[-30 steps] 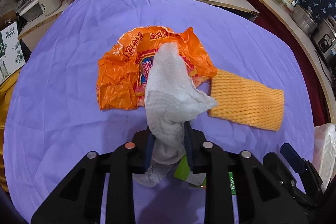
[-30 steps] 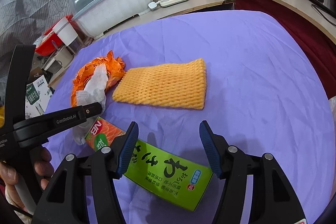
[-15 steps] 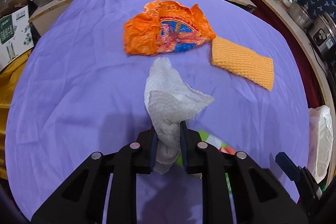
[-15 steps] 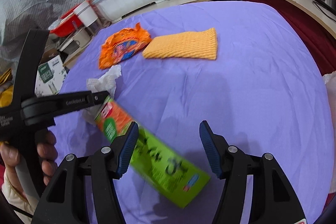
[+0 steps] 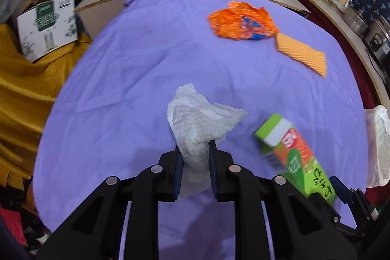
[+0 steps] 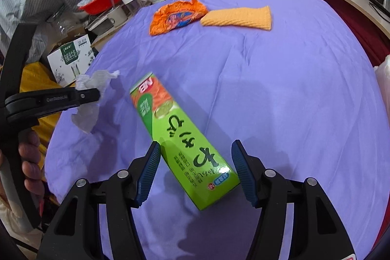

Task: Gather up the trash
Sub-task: 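Grasp the white tissue with the left gripper while the right gripper grasps the green NB toothpaste box, then carry the tissue and toothpaste box over the white bin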

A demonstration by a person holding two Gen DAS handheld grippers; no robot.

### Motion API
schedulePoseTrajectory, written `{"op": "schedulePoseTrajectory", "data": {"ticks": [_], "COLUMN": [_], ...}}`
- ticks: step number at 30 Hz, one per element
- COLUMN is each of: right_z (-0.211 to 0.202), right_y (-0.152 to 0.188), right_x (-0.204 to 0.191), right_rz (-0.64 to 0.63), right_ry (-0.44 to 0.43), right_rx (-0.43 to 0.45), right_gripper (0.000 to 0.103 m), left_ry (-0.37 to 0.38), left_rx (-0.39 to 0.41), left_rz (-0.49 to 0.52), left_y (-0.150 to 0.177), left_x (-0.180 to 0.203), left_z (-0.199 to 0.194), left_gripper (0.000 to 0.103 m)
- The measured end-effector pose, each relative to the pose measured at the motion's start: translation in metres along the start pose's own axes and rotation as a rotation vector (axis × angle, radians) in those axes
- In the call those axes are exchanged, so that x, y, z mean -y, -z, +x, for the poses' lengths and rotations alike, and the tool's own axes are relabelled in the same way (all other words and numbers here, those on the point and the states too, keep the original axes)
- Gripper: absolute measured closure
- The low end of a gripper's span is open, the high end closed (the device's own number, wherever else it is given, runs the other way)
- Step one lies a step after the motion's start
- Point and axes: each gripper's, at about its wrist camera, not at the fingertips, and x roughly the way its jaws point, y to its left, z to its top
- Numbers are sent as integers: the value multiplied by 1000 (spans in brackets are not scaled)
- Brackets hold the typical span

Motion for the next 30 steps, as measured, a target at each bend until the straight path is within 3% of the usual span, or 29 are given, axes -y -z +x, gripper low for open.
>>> {"op": "schedulePoseTrajectory", "data": {"ticks": [5, 7, 14, 30], "right_z": [2, 3, -10, -117], "right_y": [18, 22, 28, 22], "right_x": [-12, -16, -19, 23], "right_rz": [-28, -37, -34, 123], "right_ry": [18, 38, 68, 142], "right_rx": [-18, -13, 21, 201], "right_gripper": [44, 51, 62, 65], "left_ry": [-1, 12, 53, 153], "left_rx": [-11, -25, -42, 51], "left_rz": [17, 27, 55, 212], "left_y": [24, 34, 52, 61], "left_x": [-8, -6, 7, 93], "left_z": [-14, -15, -25, -91], "left_gripper": [85, 85, 85, 85]}}
